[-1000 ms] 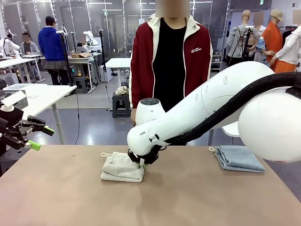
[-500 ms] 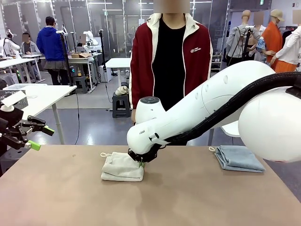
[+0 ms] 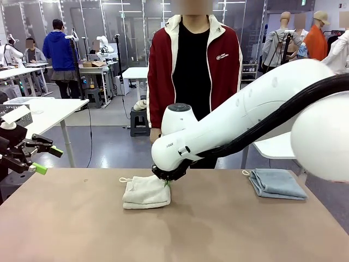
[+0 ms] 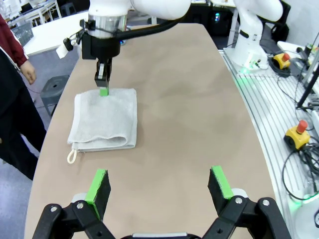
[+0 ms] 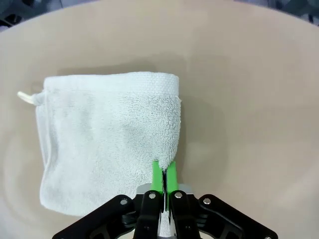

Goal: Fold the towels and place them in the basket.
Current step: Stack the folded Towel with hook on the right side of the table.

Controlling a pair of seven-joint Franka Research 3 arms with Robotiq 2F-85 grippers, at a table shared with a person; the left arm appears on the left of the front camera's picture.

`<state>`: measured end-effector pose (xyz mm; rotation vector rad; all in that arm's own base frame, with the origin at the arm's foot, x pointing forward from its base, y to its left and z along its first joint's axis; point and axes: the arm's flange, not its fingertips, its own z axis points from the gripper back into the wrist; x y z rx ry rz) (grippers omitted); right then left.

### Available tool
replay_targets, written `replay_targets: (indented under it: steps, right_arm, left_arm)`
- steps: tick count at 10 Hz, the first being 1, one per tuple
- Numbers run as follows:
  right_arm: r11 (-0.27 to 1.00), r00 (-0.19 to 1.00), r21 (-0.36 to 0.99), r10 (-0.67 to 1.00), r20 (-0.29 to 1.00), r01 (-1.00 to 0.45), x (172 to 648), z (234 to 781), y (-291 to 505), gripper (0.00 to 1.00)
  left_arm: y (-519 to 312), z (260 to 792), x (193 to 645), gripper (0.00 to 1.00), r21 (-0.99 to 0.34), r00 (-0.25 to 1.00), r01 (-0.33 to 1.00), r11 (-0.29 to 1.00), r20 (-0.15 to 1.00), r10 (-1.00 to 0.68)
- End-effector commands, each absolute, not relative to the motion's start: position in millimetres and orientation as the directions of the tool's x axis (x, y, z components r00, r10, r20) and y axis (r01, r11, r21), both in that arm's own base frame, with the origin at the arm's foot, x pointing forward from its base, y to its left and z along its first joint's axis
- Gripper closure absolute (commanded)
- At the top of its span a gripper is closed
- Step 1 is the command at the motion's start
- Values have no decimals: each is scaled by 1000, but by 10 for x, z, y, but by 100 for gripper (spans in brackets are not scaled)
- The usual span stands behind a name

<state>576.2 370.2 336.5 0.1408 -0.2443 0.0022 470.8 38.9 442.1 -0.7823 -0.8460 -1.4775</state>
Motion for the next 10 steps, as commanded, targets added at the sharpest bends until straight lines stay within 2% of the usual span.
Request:
replay_targets:
  steps: [1,6,10]
  right_arm:
    - [992,968,112,32,251,-62,5613,3558,3438,100]
    - [996,957,19,77,279,-86,5388,4201,2884,100]
    - [991,953,-18,131,274,-131,5378,4477,2583,100]
  left_arm:
    - [392,4432,4705,0,67,-74,997,-33,859,-507]
    - [392,4432,4705,0,67,-74,997,-33,859,-507]
    - [392,4432,4705,0,67,-74,997,-33,859,-507]
